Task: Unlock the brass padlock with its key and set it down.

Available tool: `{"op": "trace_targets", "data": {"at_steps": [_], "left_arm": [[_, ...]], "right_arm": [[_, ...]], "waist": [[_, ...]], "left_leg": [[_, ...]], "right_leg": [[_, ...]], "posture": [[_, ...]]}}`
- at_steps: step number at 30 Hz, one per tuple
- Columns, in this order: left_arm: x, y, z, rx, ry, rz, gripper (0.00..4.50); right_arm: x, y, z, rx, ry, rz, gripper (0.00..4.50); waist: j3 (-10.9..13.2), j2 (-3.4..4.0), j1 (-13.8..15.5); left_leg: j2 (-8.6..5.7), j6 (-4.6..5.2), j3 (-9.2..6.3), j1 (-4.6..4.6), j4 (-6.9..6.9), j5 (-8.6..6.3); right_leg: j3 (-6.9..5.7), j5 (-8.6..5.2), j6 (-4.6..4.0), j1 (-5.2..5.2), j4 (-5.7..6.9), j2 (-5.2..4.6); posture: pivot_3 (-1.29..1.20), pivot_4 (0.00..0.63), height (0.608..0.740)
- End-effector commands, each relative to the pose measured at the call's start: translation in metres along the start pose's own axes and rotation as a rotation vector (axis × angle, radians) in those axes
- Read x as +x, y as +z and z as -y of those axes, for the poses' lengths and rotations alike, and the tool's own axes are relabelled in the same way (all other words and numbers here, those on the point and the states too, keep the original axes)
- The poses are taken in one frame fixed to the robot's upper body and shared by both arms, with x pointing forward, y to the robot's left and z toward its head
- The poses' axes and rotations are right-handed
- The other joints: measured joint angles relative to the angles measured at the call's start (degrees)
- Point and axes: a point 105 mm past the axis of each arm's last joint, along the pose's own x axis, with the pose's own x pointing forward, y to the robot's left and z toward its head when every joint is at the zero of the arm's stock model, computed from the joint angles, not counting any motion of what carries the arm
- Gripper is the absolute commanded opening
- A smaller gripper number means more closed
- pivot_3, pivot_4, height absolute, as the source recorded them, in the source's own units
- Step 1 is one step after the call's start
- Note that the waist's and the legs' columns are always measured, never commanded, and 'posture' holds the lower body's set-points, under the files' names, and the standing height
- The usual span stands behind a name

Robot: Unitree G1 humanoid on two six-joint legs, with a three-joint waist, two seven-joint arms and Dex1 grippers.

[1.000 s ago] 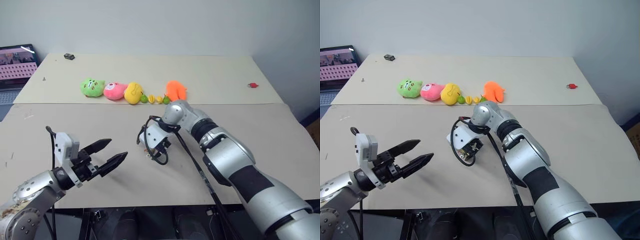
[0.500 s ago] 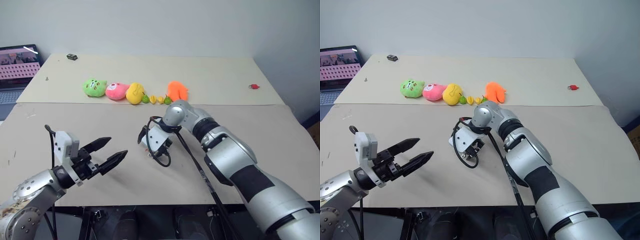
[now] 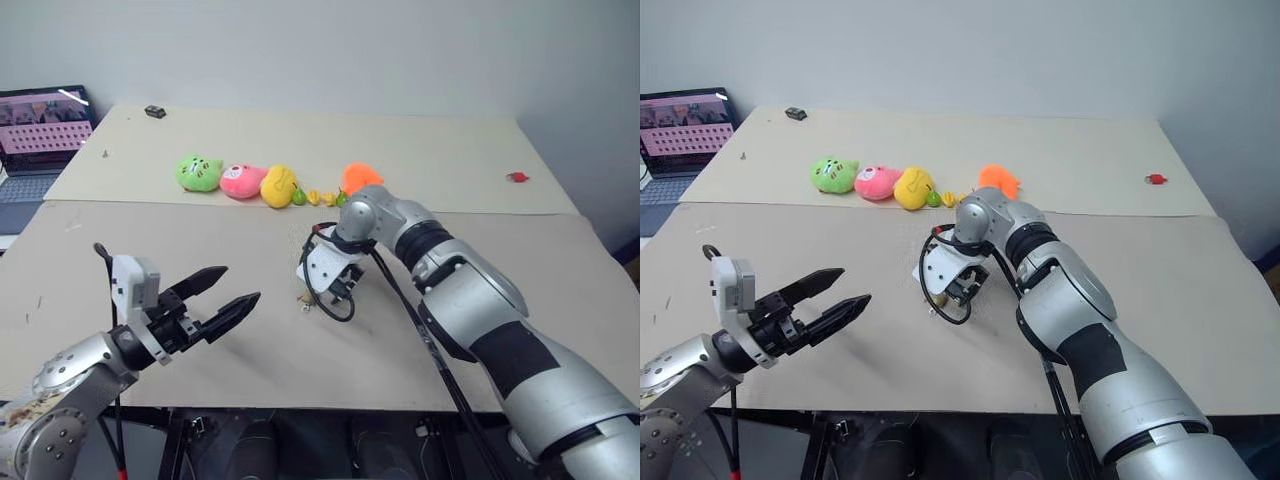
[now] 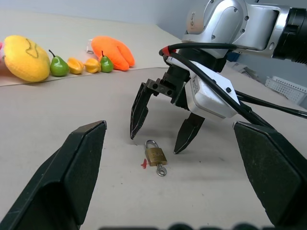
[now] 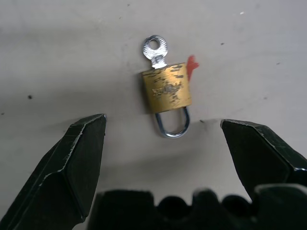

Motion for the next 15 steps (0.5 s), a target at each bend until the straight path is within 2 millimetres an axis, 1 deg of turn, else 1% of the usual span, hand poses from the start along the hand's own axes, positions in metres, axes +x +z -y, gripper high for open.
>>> {"op": "trace_targets", "data": {"at_steps": [1, 5, 9, 15], "left_arm": [[0.002, 0.006, 0.005, 0.008, -0.013, 0.039, 4.50], [0.000, 0.007, 0.003, 0.000, -0.005, 0.047, 4.50], [-0.001, 0.011, 0.001, -0.007, 0.001, 0.070, 4.50], [0.001, 0.011, 0.000, -0.031, -0.001, 0.084, 4.50]], "right_arm": [[0.007, -0.015, -0.027, 0.059, 0.173, -0.065, 4.42], [0.008, -0.012, -0.027, 0.066, 0.199, -0.060, 4.42], [0.009, -0.004, -0.022, 0.064, 0.196, -0.030, 4.42], [0.003, 0.023, 0.010, 0.040, 0.093, 0.051, 4.42]], "waist": [[0.00, -0.01, 0.12], [0.00, 0.00, 0.21], [0.00, -0.01, 0.04], [-0.01, -0.01, -0.59]], "left_leg": [[-0.02, 0.00, 0.00, -0.01, 0.00, 0.00], [-0.02, 0.00, -0.01, -0.04, 0.00, 0.00], [-0.01, -0.01, 0.00, -0.03, -0.01, 0.00], [0.01, -0.01, -0.01, -0.03, -0.07, -0.01]], "right_leg": [[-0.01, 0.00, 0.00, 0.00, 0.00, -0.01], [-0.03, -0.01, 0.01, -0.03, 0.00, -0.02], [-0.03, -0.01, 0.00, -0.04, 0.01, -0.01], [-0.03, -0.02, -0.02, -0.09, 0.02, 0.01]], "posture": [[0.00, 0.150, 0.717], [0.00, 0.150, 0.717], [0.00, 0.150, 0.717], [0.00, 0.150, 0.717]]}}
